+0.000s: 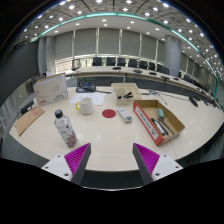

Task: Pour water

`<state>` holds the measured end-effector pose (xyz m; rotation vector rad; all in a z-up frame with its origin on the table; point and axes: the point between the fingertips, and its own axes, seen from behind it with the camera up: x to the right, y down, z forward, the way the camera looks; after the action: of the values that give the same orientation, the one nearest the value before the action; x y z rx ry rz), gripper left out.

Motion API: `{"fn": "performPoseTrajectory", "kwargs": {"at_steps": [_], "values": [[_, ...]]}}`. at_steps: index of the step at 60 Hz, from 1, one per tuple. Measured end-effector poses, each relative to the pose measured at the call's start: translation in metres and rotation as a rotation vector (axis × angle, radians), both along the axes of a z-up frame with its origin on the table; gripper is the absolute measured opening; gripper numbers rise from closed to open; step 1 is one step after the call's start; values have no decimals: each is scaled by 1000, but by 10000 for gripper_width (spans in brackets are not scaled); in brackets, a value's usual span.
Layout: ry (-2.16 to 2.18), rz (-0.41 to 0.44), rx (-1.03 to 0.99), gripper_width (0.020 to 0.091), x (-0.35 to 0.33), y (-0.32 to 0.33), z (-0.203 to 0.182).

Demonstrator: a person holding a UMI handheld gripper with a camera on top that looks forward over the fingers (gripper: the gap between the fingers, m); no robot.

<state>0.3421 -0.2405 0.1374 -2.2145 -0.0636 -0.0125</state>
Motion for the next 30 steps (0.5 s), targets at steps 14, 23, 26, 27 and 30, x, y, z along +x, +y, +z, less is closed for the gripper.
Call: {"fn": "performPoseTrajectory", "kwargs": {"at_steps": [14, 23, 26, 27, 30], "values": [[57, 81, 42, 865, -138, -5, -47], [46, 72, 116, 865, -214, 40, -73], [27, 43, 141, 865, -262, 61, -71], [20, 32, 144, 863, -286, 57, -59], [0, 7, 163, 863, -295, 72, -62]]}}
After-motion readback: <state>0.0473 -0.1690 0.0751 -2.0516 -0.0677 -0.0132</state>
